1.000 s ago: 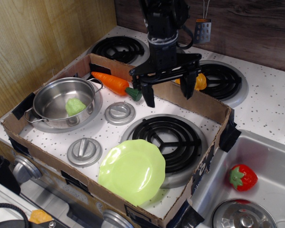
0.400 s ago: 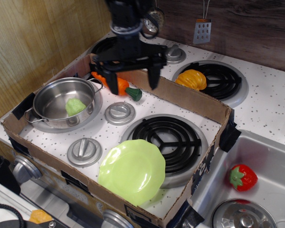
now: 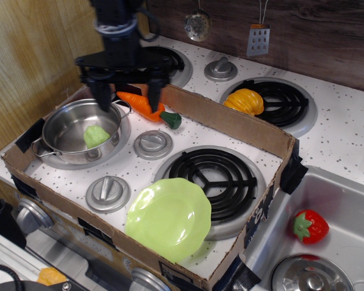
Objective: Take broccoli out of pan
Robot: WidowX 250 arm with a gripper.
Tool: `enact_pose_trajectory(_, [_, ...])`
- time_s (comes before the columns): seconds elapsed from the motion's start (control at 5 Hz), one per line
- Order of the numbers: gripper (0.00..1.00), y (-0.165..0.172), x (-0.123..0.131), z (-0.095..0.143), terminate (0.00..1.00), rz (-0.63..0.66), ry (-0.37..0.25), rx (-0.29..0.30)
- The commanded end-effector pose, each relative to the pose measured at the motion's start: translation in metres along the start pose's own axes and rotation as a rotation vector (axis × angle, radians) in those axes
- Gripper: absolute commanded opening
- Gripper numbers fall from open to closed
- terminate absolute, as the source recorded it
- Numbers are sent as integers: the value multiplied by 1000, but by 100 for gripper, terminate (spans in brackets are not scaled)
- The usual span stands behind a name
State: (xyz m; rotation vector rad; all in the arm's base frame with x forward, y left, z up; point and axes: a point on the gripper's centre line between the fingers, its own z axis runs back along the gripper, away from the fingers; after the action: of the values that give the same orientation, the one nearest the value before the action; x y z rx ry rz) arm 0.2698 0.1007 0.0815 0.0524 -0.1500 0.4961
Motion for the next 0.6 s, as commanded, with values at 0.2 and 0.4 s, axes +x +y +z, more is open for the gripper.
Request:
enact_pose_trajectory(0.2, [100,44,-8,12,0,-27,-61,28])
enact_pose_trajectory(0.4, [100,48,-11,9,0,-23,-53,36])
